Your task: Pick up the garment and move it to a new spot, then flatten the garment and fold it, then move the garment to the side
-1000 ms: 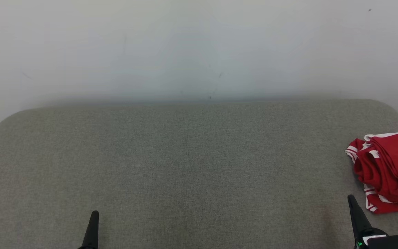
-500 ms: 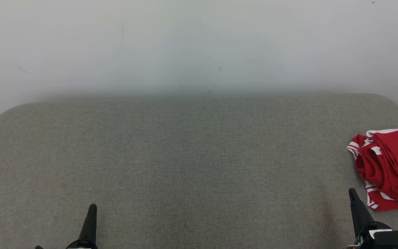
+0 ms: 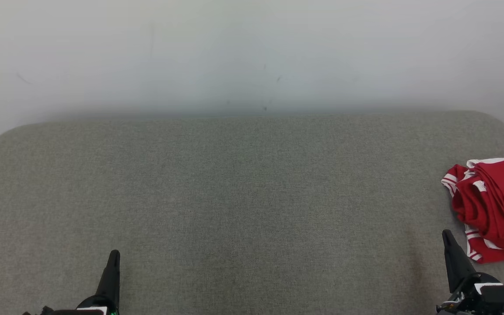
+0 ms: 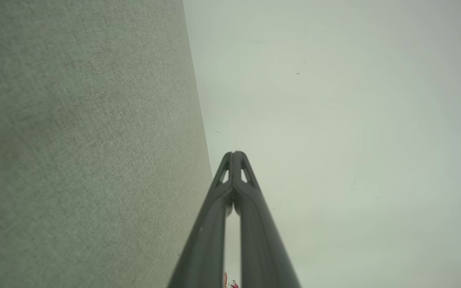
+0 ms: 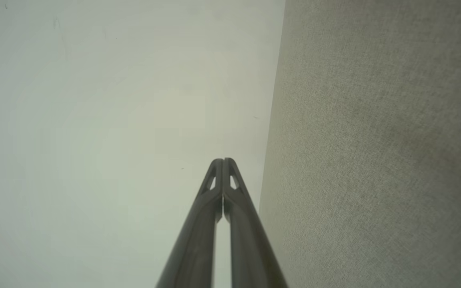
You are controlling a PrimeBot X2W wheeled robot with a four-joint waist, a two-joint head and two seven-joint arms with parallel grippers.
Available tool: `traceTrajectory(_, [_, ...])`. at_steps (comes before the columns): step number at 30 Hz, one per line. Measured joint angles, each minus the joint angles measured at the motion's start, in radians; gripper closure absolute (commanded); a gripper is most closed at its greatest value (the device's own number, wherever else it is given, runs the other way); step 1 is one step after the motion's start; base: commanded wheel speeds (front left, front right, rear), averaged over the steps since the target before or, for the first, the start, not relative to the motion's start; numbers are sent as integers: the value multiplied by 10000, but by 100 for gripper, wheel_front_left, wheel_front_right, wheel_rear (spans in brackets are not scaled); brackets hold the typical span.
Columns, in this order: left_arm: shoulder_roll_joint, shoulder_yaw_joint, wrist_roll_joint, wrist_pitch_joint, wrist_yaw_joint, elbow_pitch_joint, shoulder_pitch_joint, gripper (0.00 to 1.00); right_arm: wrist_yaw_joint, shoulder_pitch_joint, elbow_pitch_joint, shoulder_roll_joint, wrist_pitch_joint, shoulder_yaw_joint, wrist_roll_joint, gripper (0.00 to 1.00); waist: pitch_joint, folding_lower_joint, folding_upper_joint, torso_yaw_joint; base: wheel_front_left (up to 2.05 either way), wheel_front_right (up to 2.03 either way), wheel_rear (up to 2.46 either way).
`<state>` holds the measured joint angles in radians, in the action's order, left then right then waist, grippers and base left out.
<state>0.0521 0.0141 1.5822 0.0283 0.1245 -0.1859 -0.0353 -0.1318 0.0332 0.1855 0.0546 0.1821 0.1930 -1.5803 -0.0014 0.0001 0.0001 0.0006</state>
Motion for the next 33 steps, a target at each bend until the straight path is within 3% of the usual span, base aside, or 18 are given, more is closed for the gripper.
traceTrajectory(33, [-4, 52, 374, 84, 63, 10, -83, 100, 2, 96, 23, -27, 113, 79, -360, 100, 90, -1, -1, -7, 0, 0, 0])
